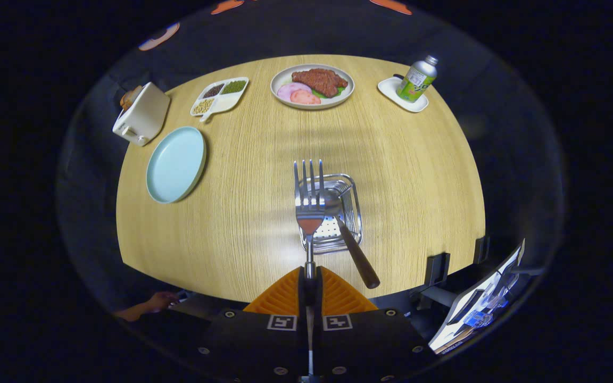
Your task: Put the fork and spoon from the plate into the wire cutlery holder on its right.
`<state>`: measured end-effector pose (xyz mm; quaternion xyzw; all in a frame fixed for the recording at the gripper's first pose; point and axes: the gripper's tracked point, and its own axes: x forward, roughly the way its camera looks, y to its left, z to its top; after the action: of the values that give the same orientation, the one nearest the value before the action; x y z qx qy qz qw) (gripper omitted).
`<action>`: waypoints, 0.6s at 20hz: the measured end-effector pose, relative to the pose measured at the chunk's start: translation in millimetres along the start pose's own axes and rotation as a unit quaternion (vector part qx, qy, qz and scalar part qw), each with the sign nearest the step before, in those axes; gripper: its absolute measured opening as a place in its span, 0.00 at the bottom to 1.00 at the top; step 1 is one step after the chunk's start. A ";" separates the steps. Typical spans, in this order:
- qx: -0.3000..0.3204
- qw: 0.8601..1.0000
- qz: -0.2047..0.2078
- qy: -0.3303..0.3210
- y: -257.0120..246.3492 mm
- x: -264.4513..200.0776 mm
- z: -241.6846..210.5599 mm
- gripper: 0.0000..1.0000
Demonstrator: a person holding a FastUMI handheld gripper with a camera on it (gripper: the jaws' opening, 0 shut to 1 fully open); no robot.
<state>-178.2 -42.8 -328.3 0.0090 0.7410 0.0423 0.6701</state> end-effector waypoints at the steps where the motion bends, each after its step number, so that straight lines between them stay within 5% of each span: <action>1: -0.007 1.000 0.002 0.018 -4.2 3.0 -5.7 0.03; 12: -0.045 0.993 0.020 0.109 -13.6 25.5 -12.4 0.05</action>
<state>-192.5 -55.3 -353.4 -0.0106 0.8069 0.0897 0.5837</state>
